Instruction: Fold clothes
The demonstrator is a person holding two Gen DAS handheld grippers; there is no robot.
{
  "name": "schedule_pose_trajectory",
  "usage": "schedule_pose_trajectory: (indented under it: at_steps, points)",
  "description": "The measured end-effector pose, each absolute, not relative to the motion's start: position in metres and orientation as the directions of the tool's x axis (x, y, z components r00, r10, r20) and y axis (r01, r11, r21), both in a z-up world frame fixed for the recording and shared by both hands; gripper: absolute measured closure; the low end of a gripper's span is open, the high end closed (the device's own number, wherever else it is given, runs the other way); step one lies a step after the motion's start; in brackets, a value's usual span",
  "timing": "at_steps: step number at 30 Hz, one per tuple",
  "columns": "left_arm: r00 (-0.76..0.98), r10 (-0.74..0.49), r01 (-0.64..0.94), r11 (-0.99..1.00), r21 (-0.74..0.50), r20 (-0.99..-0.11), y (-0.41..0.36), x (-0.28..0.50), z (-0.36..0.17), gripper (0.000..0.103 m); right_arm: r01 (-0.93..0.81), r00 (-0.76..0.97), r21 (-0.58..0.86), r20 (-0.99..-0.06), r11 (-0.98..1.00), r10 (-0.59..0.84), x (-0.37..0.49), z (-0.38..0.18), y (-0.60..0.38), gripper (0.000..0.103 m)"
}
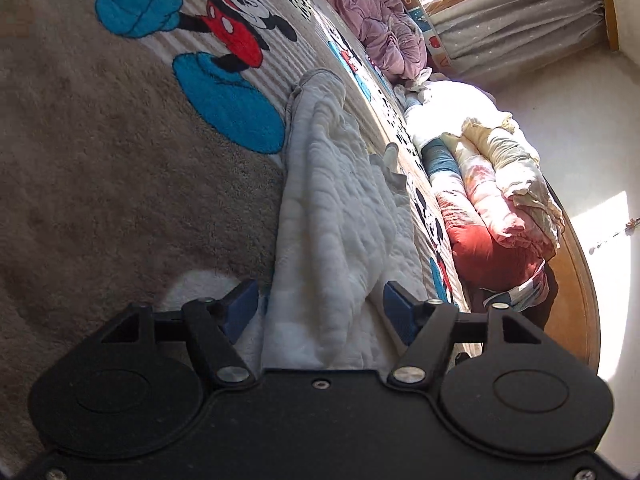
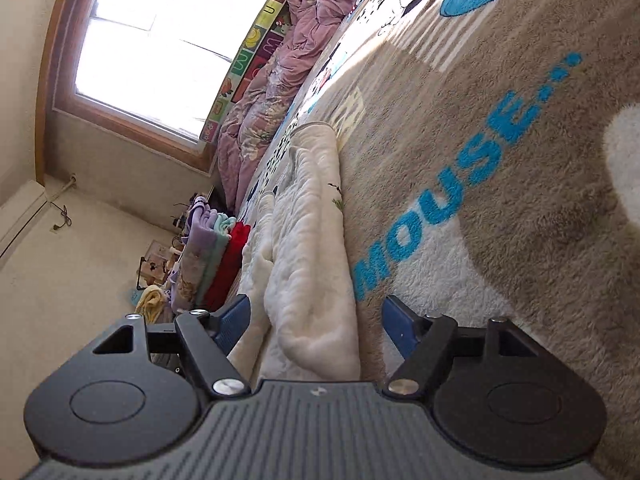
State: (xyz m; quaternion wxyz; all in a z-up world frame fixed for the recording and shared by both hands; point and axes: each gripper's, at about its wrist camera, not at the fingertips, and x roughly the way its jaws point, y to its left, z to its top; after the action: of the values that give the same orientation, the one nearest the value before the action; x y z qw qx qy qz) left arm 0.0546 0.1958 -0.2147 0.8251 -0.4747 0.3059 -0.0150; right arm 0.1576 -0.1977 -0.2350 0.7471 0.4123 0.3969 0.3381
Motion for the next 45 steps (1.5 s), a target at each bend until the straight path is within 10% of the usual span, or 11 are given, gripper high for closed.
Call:
schedule_pose_trajectory:
  at_steps: [12, 16, 21, 28, 32, 36, 45]
  points:
    - [0.823, -0.287, -0.364, 0.396, -0.843, -0.49, 0.19, 0.043, -0.225, 0.054, -0.14, 0.443, 0.906, -0.304, 0.4, 0.844, 0.157, -0.244, -0.184, 0.041]
    - [0.812, -0.276, -0.395, 0.39, -0.832, -0.515, 0.192, 0.043, -0.231, 0.072, -0.128, 0.447, 0.883, -0.355, 0.451, 0.821, 0.155, -0.25, -0.177, 0.073]
    - [0.802, -0.253, -0.406, 0.434, -0.804, -0.541, 0.19, 0.043, -0.23, 0.085, -0.154, 0.47, 0.847, -0.39, 0.509, 0.792, 0.152, -0.25, -0.169, 0.081]
    - [0.805, -0.266, -0.386, 0.443, -0.809, -0.53, 0.192, 0.043, -0.233, 0.084, -0.205, 0.481, 0.806, -0.412, 0.556, 0.774, 0.148, -0.249, -0.165, 0.085]
    - [0.813, -0.274, -0.309, 0.545, -0.78, -0.514, 0.192, 0.037, -0.215, 0.056, -0.287, 0.475, 0.767, -0.407, 0.574, 0.781, 0.142, -0.235, -0.165, 0.069]
    - [0.843, -0.157, -0.179, 0.821, -0.542, -0.515, 0.168, 0.019, -0.176, 0.038, -0.469, 0.518, 0.602, -0.406, 0.646, 0.753, 0.119, -0.2, -0.179, 0.041]
    - [0.839, 0.173, 0.177, 0.809, 0.56, -0.516, 0.067, -0.009, -0.212, 0.033, -0.716, 0.644, -0.226, -0.579, 0.661, 0.5, 0.062, -0.197, -0.156, 0.038]
